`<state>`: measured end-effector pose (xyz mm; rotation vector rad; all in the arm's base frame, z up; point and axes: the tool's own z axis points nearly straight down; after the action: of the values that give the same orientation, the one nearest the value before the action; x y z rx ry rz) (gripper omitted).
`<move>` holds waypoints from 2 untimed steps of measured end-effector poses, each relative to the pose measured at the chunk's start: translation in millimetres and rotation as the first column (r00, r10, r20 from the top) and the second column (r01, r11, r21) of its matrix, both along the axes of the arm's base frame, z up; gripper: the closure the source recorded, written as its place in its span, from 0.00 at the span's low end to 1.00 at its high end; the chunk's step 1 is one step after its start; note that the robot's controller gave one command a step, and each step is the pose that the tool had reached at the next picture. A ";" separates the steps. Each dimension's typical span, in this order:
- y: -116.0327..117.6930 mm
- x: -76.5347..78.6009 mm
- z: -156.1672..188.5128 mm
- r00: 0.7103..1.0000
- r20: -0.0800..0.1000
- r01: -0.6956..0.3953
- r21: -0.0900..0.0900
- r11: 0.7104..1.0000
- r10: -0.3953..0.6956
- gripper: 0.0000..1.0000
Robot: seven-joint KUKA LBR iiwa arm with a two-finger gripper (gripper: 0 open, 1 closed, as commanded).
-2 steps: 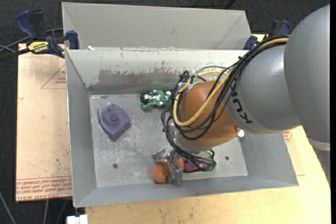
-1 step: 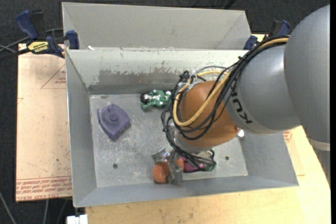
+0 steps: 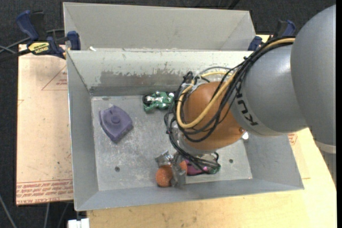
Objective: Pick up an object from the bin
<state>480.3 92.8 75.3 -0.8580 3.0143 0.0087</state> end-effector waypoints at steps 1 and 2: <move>-0.3 -2.7 15.6 1.000 -0.010 0.000 -0.002 1.000 0.000 1.00; -0.3 -0.6 38.8 1.000 -0.003 0.001 0.000 1.000 -0.001 1.00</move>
Offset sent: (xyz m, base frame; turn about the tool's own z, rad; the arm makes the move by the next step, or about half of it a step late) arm 0.0000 -0.0001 0.0021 0.0000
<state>479.7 92.5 114.0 -0.8573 3.0172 0.0093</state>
